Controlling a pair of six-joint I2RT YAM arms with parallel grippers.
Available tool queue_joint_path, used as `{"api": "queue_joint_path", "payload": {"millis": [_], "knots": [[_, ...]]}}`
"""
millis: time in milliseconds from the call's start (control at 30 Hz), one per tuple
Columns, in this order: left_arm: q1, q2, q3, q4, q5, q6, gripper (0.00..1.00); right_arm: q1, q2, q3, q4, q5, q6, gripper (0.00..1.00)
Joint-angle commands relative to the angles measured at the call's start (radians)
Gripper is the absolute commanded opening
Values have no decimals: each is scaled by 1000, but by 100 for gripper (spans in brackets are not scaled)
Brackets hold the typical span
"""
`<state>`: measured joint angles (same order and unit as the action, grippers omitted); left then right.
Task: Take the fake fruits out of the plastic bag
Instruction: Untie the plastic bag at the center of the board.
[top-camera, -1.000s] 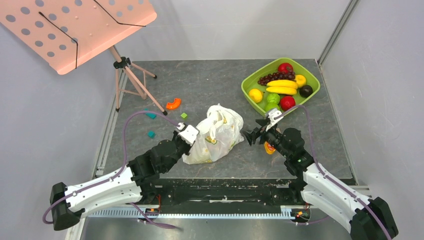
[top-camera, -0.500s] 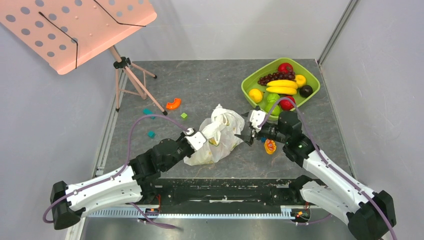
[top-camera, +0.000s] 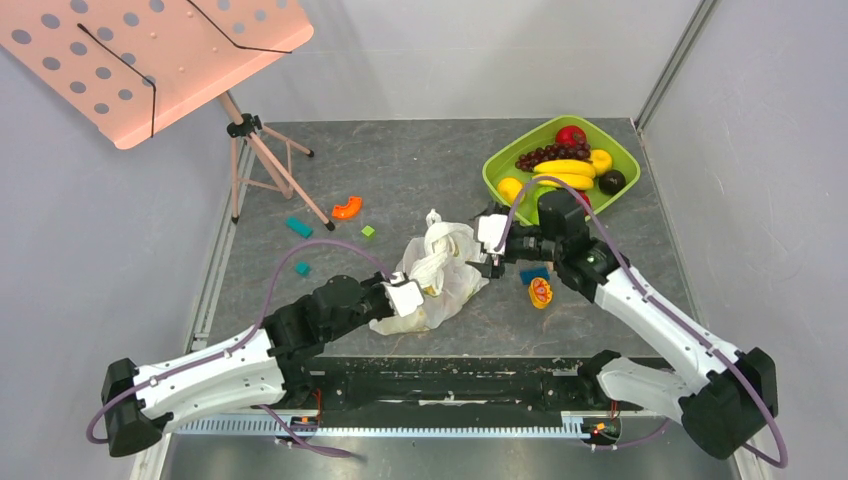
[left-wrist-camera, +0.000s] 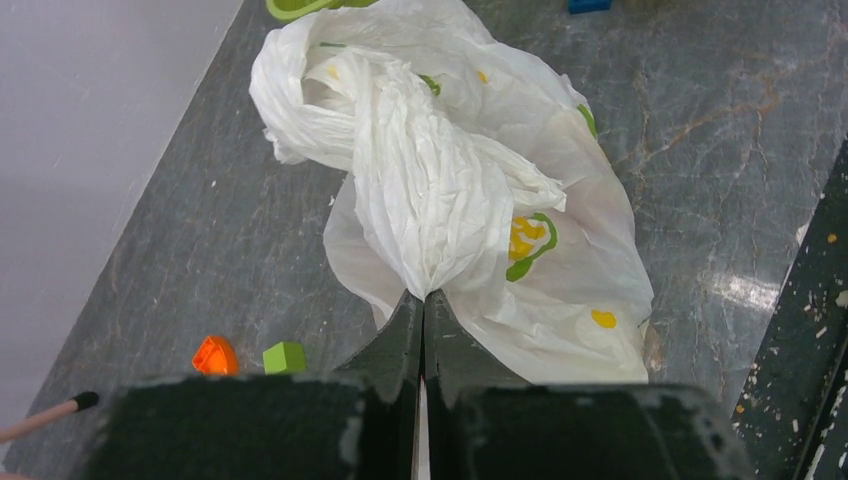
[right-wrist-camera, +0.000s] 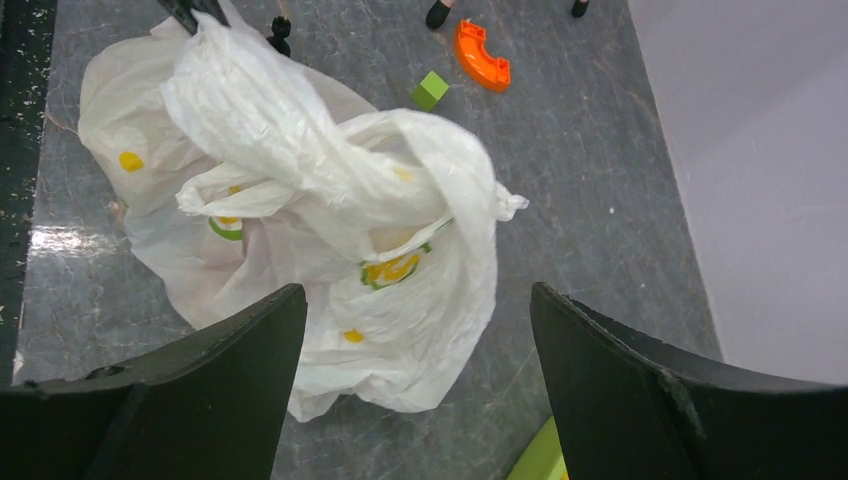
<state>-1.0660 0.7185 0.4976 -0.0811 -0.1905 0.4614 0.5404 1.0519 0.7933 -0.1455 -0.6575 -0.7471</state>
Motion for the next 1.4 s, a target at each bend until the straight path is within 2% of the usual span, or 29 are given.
{"api": "queue_joint_path", "payload": {"millis": [0,200,333,433,900,1367], "knots": [[4,7,68,-53,113,150,2,0,75,204,-206,-86,-276,86],[4,38,118,-154,162,241,2,-1,336,564,-661,-134,-619,85],[4,63,138,-192,180,275,2,0,549,846,-936,-136,-753,82],[3,77,145,-206,176,286,2,0,668,985,-1099,-143,-821,79],[3,96,139,-206,158,308,2,9,659,901,-1110,-273,-893,77],[4,106,137,-197,174,320,2,56,774,1003,-1108,-254,-888,75]]}}
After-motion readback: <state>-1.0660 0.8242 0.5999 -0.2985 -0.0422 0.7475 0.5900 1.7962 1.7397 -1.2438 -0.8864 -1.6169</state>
